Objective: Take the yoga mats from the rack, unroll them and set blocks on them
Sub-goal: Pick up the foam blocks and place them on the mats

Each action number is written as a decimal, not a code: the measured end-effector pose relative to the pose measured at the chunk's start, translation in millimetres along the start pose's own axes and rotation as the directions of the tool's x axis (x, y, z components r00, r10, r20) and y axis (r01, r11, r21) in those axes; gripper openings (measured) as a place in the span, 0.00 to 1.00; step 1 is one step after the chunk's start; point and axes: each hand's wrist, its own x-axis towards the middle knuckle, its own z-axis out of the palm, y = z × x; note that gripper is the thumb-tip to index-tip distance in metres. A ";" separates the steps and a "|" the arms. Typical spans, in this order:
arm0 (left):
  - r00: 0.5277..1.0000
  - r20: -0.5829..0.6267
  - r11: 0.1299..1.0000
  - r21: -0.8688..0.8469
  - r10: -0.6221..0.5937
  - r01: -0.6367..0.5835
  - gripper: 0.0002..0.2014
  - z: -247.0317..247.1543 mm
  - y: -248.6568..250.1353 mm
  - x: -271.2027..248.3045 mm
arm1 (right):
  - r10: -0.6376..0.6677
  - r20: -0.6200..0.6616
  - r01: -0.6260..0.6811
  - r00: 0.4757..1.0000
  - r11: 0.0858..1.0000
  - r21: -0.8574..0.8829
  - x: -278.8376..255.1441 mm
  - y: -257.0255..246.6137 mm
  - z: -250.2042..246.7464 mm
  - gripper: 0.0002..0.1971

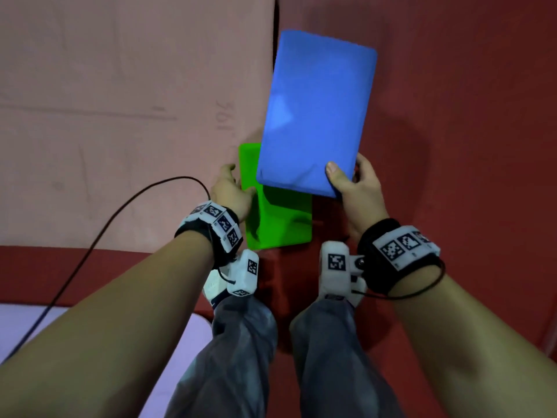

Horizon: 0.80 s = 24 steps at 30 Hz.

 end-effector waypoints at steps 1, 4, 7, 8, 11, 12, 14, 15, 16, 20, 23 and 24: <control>1.000 -0.023 0.999 -0.039 0.017 -0.018 0.34 -4.7 5.2 1.4 | -0.030 0.021 0.030 0.999 1.000 -0.006 6.3 -11.5 10.1 0.23; 0.994 -0.061 0.984 -0.148 0.090 -0.098 0.36 -20.4 22.0 12.0 | -0.094 0.067 0.098 0.993 0.994 -0.055 28.1 -40.0 41.4 0.22; 0.976 -0.082 0.908 -0.358 0.200 -0.216 0.37 -35.4 40.1 25.7 | -0.120 0.115 0.133 0.986 0.985 -0.109 52.8 -56.5 71.9 0.24; 0.968 -0.092 0.887 -0.388 0.234 -0.252 0.35 -40.3 45.4 31.7 | -0.128 0.128 0.147 0.983 0.978 -0.148 61.9 -58.8 80.9 0.24; 0.937 -0.065 0.848 -0.408 0.342 -0.338 0.31 -52.6 60.1 47.2 | -0.156 0.161 0.192 0.975 0.952 -0.239 90.5 -56.8 98.3 0.24; 0.927 -0.047 0.845 -0.396 0.371 -0.358 0.31 -55.7 64.1 51.0 | -0.162 0.162 0.199 0.973 0.946 -0.254 99.3 -55.0 100.6 0.25; 0.905 -0.012 0.831 -0.390 0.426 -0.396 0.31 -57.8 71.2 58.2 | -0.177 0.136 0.209 0.975 0.939 -0.274 114.2 -50.1 100.4 0.24; 0.900 0.001 0.829 -0.390 0.436 -0.401 0.31 -56.8 73.2 62.3 | -0.181 0.119 0.208 0.976 0.939 -0.274 119.6 -47.8 100.6 0.24; 0.907 0.018 0.838 -0.391 0.422 -0.381 0.33 -54.6 74.9 67.3 | -0.179 0.103 0.201 0.978 0.941 -0.274 125.1 -44.9 101.3 0.23; 0.923 0.114 0.896 -0.307 0.369 -0.320 0.46 -42.9 78.1 82.6 | -0.155 0.033 0.158 0.987 0.938 -0.309 146.2 -34.5 105.3 0.23; 0.937 0.136 0.930 -0.233 0.322 -0.285 0.44 -32.7 74.3 92.1 | -0.127 0.000 0.117 0.992 0.918 -0.379 160.4 -27.4 100.3 0.23; 0.937 0.132 0.932 -0.217 0.323 -0.290 0.43 -29.5 73.3 94.8 | -0.124 -0.015 0.109 0.992 0.915 -0.387 163.7 -24.8 97.7 0.23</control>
